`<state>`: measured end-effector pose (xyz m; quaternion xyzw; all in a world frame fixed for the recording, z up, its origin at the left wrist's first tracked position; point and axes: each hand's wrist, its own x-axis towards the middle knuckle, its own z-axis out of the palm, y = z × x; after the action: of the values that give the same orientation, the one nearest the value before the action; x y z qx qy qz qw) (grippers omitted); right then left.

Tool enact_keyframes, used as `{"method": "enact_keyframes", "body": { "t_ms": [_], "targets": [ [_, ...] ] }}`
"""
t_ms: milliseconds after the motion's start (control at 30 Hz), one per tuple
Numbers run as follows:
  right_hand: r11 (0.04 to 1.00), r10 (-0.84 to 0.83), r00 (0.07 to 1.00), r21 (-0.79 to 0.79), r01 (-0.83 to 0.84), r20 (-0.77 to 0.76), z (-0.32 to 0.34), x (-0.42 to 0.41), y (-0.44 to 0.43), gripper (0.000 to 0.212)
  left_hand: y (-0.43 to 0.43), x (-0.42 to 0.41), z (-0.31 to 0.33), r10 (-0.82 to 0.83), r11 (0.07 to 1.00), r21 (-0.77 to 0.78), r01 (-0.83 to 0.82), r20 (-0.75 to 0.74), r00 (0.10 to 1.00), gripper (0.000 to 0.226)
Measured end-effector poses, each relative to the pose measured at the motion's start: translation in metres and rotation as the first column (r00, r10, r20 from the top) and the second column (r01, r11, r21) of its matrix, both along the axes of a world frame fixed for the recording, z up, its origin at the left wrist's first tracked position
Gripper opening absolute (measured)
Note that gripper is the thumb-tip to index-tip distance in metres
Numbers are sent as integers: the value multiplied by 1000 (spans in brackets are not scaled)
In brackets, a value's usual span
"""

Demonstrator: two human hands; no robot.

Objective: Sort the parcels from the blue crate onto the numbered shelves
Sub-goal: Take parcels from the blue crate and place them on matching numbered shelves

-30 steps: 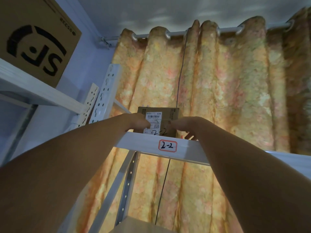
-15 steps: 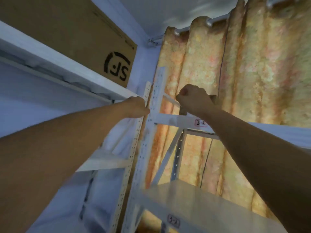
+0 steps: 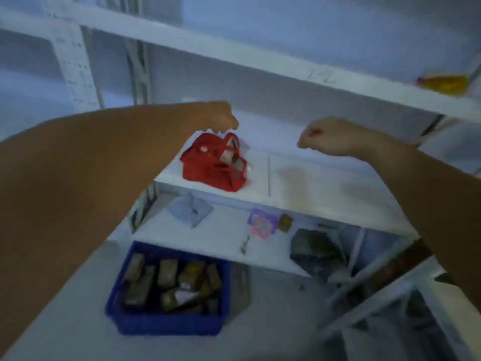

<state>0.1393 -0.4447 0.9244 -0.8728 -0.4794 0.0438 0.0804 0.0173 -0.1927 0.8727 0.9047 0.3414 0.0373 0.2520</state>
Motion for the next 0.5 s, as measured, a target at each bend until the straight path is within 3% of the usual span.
{"method": "enact_keyframes", "body": {
  "t_ms": [167, 333, 500],
  "targets": [
    [974, 64, 970, -198, -112, -236, -136, -75, 94, 28, 104, -131, -133, 141, 974, -152, -169, -183, 973, 34],
    [936, -52, 914, -339, -96, -403, -252, -132, 177, 31, 167, -232, -243, 163, 952, -219, -214, -230, 959, 34],
    [928, -110, 823, -354, -115, -558, -357, -181, 245, 38, 194, -290, -346, 199, 913, -280, -296, -327, 924, 39]
  ]
}}
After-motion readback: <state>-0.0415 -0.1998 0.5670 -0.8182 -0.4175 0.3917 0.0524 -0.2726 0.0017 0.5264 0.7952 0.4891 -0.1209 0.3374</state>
